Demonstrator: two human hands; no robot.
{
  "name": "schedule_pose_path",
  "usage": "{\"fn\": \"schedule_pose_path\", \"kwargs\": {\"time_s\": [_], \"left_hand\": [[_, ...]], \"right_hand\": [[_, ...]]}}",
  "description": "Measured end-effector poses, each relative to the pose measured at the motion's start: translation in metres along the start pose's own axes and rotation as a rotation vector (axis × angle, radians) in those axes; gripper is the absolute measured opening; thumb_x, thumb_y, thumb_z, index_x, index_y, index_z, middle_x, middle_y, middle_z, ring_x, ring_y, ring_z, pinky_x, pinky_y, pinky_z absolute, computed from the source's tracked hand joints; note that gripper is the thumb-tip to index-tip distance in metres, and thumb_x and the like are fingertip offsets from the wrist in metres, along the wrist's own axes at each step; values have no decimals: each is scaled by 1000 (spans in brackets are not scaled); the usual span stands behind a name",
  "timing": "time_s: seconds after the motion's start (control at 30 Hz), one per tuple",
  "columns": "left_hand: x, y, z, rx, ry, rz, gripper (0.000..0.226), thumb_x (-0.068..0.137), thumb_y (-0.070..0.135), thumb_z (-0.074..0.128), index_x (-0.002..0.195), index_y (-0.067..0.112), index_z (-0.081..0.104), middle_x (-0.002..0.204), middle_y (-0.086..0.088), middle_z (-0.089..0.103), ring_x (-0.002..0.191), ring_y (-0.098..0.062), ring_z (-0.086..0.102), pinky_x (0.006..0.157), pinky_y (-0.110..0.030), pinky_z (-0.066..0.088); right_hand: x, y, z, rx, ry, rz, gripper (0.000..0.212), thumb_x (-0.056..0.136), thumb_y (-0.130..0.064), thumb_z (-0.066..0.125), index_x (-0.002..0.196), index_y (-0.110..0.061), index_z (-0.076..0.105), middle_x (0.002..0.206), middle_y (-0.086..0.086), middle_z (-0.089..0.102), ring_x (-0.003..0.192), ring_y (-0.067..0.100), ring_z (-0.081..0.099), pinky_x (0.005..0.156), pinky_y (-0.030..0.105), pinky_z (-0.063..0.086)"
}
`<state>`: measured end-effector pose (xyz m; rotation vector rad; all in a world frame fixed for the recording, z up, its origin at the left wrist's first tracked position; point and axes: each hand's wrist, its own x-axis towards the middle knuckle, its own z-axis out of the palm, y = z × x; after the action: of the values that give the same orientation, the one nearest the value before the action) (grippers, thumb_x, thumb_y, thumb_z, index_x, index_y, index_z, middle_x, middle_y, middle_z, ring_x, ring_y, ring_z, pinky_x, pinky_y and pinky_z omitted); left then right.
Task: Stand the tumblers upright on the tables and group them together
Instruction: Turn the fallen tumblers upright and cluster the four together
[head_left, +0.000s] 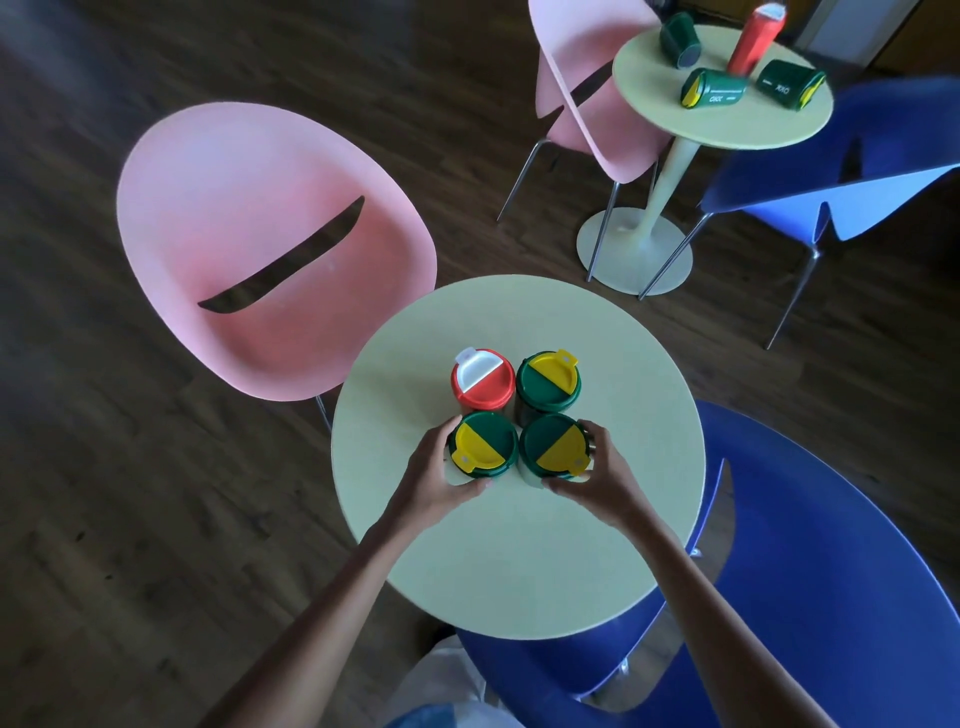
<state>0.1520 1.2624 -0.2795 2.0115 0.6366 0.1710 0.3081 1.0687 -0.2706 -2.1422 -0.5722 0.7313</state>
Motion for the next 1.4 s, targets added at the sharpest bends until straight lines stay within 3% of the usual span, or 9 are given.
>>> {"fn": "schedule_pose_path", "kwargs": {"time_s": [0.13,0.33,0.47,0.6,0.73,1.0,1.4], "left_hand": [[0,0,0,-16,2,12,86,68,34,82,140,24,36,128,10,45,119,-7,48,95,-33,49],[12,9,-7,-2,89,-62,103,64,63,68,146,17,25,146,-1,36,130,-11,39,105,-32,38],[54,34,-16,28,150,-50,107,65,49,78,147,12,20,146,-8,32,136,-18,29,103,-22,29],[89,44,-15,43,54,-86,113,64,41,84,149,14,15,145,-8,33,133,-19,31,93,-22,32],[97,38,-6,69,31,-97,102,65,38,83,147,19,24,138,-8,42,126,-21,40,89,-24,35],[99,33,-4,71,61,-97,98,65,38,83,145,21,28,135,-7,44,123,-22,42,88,-27,38],[95,35,-4,86,58,-99,97,67,41,81,145,22,26,136,-7,42,123,-22,41,87,-27,38]], "right_hand": [[-2,0,0,-5,-2,-3,88,63,-29,86,134,-20,34,124,-2,48,115,16,48,90,27,45],[9,-12,-10,32,77,58,94,68,-40,81,142,-16,28,138,7,45,123,17,46,97,34,44],[39,-39,-22,-34,189,17,95,70,-40,80,144,-15,26,144,7,37,130,21,42,99,37,43],[66,-63,-26,-203,93,-32,103,68,-38,81,148,-24,17,147,7,30,130,24,39,96,38,43],[77,-68,-22,-325,-19,-44,98,69,-35,81,147,-27,22,144,9,32,125,28,43,92,40,48],[80,-65,-18,-317,-6,-51,90,71,-31,81,145,-23,29,139,12,36,121,29,46,89,35,47],[77,-66,-19,-352,-38,-32,91,72,-36,79,145,-26,26,140,12,35,122,30,46,90,40,51]]}}
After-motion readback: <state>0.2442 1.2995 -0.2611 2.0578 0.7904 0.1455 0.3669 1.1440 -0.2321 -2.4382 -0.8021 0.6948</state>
